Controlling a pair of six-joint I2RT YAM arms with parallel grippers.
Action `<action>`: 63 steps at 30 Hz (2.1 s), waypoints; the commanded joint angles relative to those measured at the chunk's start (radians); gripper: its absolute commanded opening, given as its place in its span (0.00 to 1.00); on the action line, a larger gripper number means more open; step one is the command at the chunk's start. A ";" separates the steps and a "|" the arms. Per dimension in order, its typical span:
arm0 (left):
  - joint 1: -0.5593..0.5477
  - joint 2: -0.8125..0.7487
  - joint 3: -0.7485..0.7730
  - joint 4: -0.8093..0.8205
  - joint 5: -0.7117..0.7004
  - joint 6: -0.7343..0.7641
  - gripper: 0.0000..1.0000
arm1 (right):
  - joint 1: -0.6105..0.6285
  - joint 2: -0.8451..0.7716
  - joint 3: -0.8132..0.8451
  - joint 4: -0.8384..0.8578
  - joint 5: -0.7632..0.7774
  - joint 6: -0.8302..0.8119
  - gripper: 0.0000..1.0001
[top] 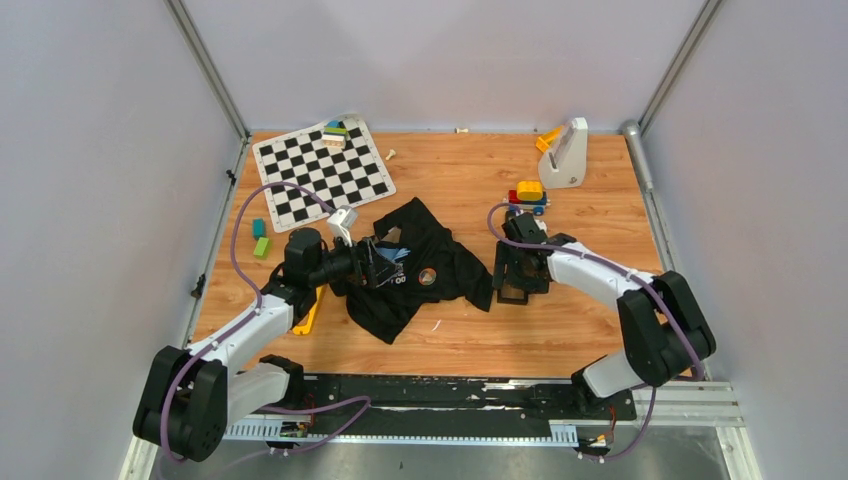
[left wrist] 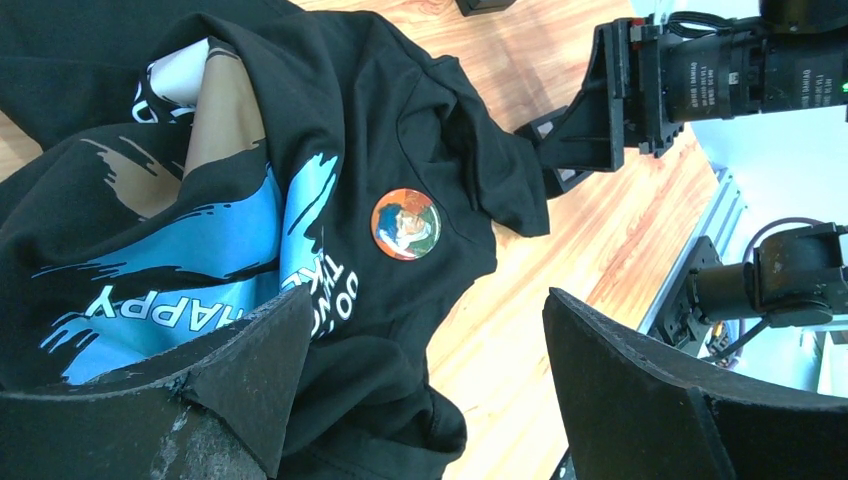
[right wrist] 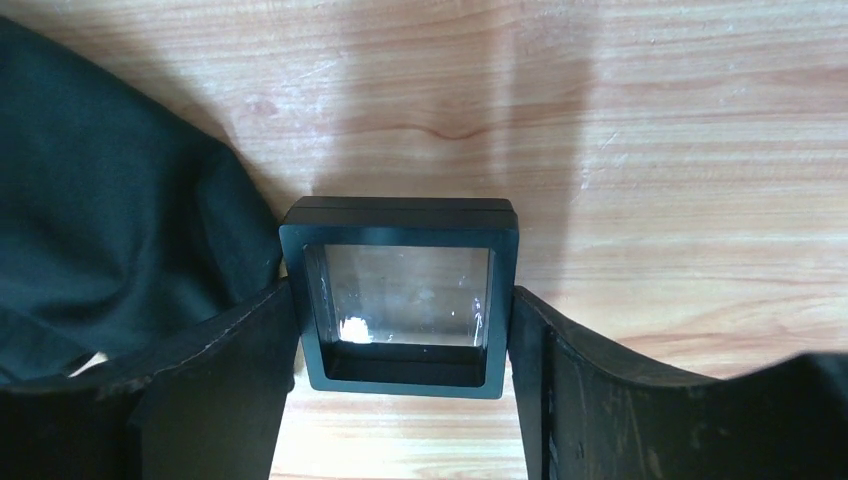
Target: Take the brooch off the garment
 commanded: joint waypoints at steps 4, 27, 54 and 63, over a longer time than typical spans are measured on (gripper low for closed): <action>-0.003 0.001 -0.008 0.086 0.083 -0.060 0.91 | -0.010 -0.174 0.037 -0.033 -0.156 0.003 0.61; -0.262 -0.049 0.016 0.627 0.015 -0.720 1.00 | -0.010 -0.434 -0.069 0.789 -0.935 0.571 0.53; -0.317 0.136 0.087 0.873 -0.074 -0.955 1.00 | 0.044 -0.400 -0.078 0.939 -0.992 0.651 0.56; -0.337 0.149 0.099 0.847 -0.071 -0.944 0.96 | 0.054 -0.385 -0.072 0.948 -0.990 0.655 0.56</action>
